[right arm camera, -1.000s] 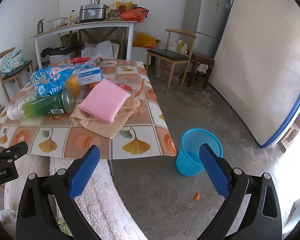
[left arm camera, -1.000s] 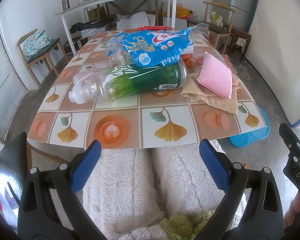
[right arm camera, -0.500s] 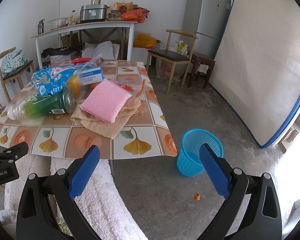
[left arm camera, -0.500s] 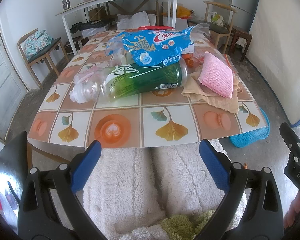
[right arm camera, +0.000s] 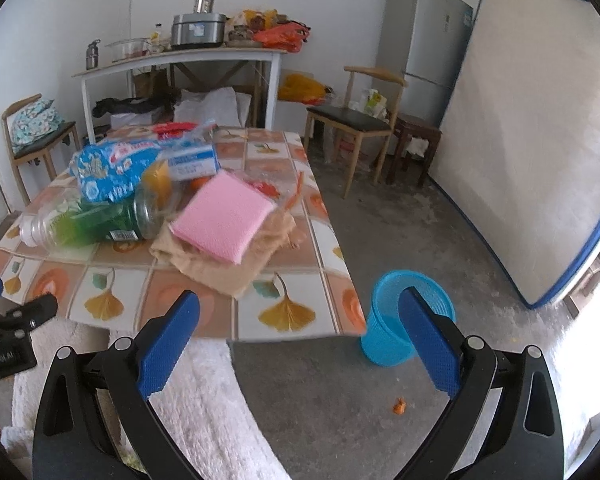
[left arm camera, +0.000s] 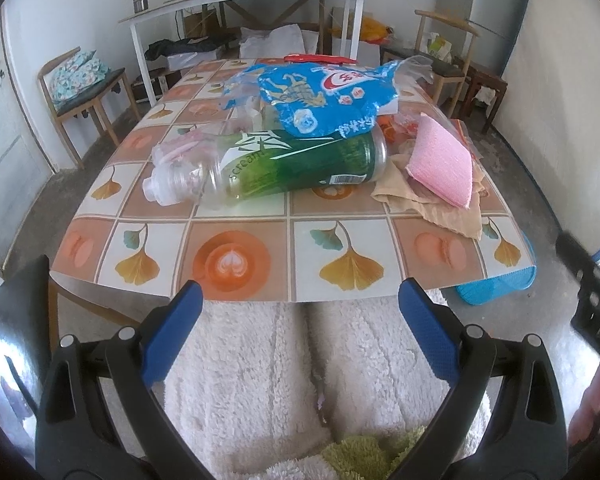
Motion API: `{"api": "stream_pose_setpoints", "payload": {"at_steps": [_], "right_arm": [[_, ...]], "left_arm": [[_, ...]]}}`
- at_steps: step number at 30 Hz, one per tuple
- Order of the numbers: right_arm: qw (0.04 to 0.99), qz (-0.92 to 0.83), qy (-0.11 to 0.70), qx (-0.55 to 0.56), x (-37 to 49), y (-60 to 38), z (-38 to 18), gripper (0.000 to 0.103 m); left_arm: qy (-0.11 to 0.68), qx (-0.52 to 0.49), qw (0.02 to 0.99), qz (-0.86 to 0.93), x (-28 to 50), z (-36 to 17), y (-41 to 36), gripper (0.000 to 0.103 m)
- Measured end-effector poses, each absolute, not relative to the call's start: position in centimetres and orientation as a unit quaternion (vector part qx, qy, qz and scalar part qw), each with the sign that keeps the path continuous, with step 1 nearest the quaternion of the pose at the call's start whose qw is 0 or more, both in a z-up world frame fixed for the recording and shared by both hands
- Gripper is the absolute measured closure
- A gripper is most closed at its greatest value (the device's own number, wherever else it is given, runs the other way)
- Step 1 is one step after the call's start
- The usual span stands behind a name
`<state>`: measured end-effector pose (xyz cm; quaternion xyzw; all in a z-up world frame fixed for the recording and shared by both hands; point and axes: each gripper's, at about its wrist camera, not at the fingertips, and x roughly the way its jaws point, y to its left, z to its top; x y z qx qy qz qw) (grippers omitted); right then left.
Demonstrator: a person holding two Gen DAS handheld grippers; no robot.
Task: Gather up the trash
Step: 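Grasp the blue Yakult bag with the right gripper while the left grasps a clear plastic bag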
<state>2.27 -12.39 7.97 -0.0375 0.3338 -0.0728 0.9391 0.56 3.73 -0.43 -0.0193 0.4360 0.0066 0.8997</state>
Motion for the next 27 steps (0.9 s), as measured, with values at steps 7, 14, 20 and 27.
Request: {"api": "stream_pose_setpoints", "payload": {"at_steps": [7, 14, 20, 27], "right_arm": [[0.952, 0.058, 0.300, -0.031, 7.6, -10.5, 11.0, 0.006], [0.929, 0.192, 0.315, -0.022, 16.4, -5.6, 13.6, 0.006], [0.886, 0.243, 0.389, -0.073, 23.5, -1.1, 11.1, 0.006], [0.840, 0.255, 0.465, -0.110, 27.6, 1.3, 6.6, 0.006]], "left_arm": [[0.427, -0.032, 0.904, 0.001, 2.1, -1.3, 5.3, 0.009], [0.374, -0.052, 0.926, 0.002, 3.7, -0.6, 8.0, 0.009], [0.364, -0.099, 0.926, -0.026, 5.2, -1.2, 10.1, 0.009], [0.367, -0.106, 0.923, -0.046, 6.6, -2.9, 10.9, 0.009]]}}
